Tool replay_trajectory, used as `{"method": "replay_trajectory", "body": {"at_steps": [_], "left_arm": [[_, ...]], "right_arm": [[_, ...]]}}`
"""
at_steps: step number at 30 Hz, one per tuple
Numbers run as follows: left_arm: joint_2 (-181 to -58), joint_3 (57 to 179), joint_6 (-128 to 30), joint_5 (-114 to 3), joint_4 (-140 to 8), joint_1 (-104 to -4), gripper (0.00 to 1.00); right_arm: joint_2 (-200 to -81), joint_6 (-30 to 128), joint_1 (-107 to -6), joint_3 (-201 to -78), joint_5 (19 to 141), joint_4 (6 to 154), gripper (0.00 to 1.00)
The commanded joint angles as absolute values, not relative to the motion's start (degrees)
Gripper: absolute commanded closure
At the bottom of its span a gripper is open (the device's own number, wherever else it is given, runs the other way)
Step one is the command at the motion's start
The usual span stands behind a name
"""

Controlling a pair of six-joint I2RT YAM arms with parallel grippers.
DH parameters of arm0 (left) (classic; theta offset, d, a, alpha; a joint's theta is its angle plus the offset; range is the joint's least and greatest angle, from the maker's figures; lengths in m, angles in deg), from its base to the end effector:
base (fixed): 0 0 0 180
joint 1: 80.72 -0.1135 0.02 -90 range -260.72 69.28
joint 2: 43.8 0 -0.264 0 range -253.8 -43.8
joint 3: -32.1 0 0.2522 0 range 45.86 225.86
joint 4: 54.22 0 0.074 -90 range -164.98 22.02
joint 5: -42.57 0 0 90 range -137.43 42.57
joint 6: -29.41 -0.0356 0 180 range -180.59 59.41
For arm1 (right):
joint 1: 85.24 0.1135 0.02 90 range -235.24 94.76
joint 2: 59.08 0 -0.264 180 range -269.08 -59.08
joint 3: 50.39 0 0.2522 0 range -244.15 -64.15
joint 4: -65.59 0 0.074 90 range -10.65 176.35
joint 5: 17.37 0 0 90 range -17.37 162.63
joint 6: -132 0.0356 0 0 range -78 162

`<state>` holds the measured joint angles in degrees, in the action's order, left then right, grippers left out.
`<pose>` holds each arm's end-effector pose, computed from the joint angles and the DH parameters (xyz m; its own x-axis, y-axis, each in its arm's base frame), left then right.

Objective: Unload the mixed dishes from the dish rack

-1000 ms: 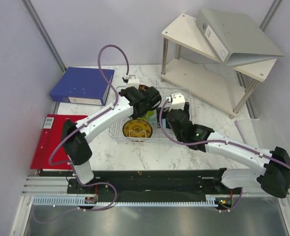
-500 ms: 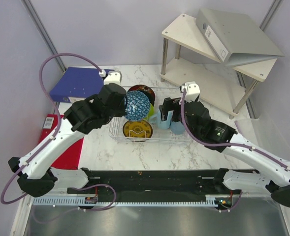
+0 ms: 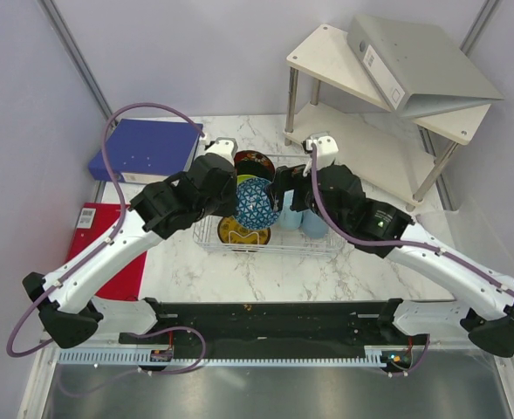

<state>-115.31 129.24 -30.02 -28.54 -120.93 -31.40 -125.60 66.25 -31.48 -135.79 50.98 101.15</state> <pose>0.1683 -0.1782 0.4022 -0.6528 0.0213 -0.7572 0.2630 0.9438 -0.2002 0.1619 0.1987 0.4065 -0.3768 0.1317 -0.9169 -0.4233 0.8560 0.2969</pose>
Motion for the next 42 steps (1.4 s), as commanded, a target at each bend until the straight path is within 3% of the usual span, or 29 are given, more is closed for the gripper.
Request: {"method": "replay_trajectory", "body": {"at_steps": [1, 18, 20, 23, 24, 29, 31, 32, 33, 34, 42], "left_arm": [[-114.55, 129.54, -30.44, -29.33, -116.41, -31.24, 0.98], [-115.96, 128.4, -30.53, -30.64, -115.27, -31.24, 0.98], [-115.96, 128.22, -30.88, -30.82, -115.0, -31.24, 0.98], [-115.96, 127.95, -31.15, -31.0, -114.65, -31.32, 0.98], [-115.96, 128.04, -31.41, -31.0, -114.65, -31.24, 0.98], [-115.7, 129.0, -33.25, -29.33, -114.74, -31.32, 0.98], [-115.17, 129.62, -35.18, -26.97, -115.0, -31.24, 0.77], [-114.91, 130.15, -35.36, -25.56, -115.26, -31.32, 0.53], [-114.38, 130.41, -35.19, -24.15, -115.44, -31.32, 0.09], [-113.77, 130.5, -35.1, -21.88, -115.53, -31.24, 0.01], [-107.88, 128.31, -32.38, -14.65, -115.35, -31.41, 0.01]], "right_arm": [[-126.93, 67.58, -31.54, -133.95, 51.98, 102.2, 0.05], [-130.01, 66.0, -31.54, -129.72, 48.11, 103.52, 0.45], [-130.36, 65.65, -31.54, -129.54, 48.37, 103.08, 0.54], [-130.71, 65.64, -31.45, -129.28, 48.11, 102.64, 0.83], [-130.8, 65.64, -31.45, -129.28, 47.94, 102.55, 1.0], [-128.87, 66.52, -31.54, -128.93, 43.21, 102.9, 1.0], [-127.56, 67.4, -31.62, -128.84, 39.78, 103.6, 1.0], [-126.07, 67.66, -31.8, -129.19, 38.11, 104.74, 1.0], [-125.44, 68.62, -32.58, -129.19, 34.61, 105.53, 1.0], [-124.65, 69.24, -33.2, -129.45, 33.45, 106.41, 1.0], [-115.6, 82.06, -50.48, -125.07, 30.09, 113.97, 1.0]]}}
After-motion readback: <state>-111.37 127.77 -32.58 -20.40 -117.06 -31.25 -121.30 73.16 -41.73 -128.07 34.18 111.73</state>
